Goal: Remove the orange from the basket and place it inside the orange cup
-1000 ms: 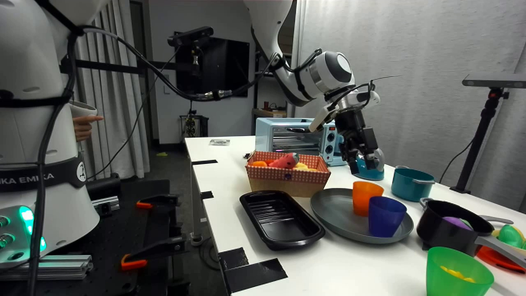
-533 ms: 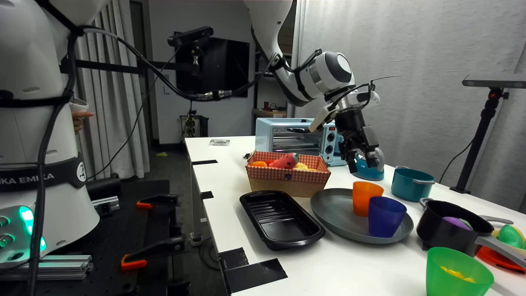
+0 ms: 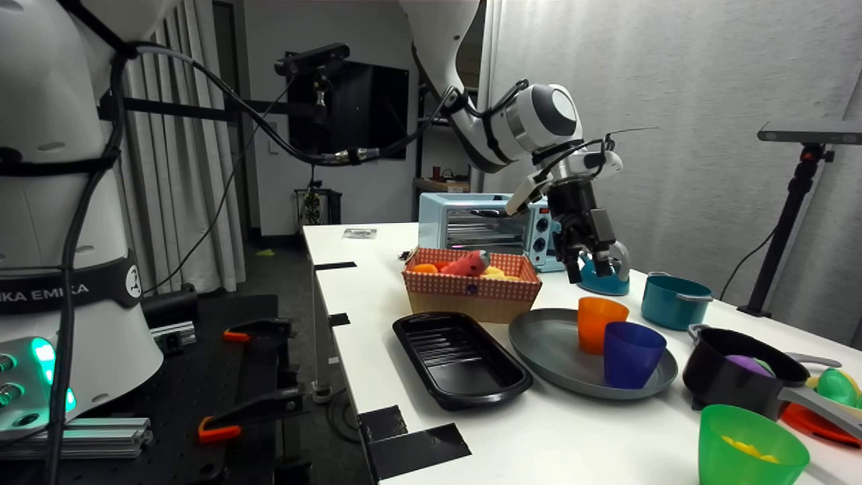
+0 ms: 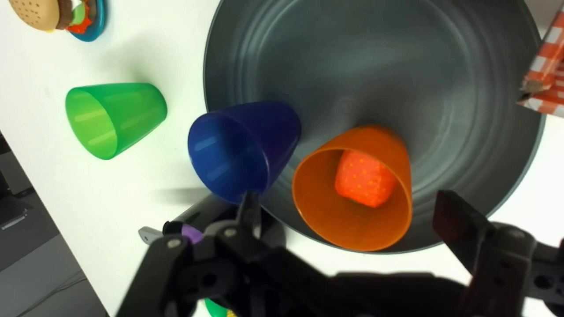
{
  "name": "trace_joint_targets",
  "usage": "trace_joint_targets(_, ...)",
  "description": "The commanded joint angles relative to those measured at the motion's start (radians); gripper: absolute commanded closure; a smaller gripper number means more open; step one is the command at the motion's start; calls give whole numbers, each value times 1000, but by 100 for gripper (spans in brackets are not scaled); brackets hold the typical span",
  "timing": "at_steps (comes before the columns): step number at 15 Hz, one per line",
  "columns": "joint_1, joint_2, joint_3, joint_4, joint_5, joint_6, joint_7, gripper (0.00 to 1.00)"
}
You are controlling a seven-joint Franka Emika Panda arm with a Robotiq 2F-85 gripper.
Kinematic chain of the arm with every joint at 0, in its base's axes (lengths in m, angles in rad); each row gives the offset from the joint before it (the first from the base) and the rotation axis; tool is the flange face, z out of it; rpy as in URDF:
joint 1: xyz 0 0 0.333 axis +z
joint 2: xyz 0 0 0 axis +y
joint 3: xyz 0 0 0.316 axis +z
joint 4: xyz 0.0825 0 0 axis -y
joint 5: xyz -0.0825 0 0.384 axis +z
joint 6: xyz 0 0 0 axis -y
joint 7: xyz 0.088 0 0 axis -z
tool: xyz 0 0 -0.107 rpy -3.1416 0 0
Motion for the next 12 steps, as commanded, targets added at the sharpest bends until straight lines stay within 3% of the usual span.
trace_joint_targets(1,-14,16,10,38,31,-23,-40,0)
trace_joint_targets(2,8,-31,3,-31,11,-10,-17,0)
trace_joint_targets(12,58,-207,7,-232,-47,7,32,0)
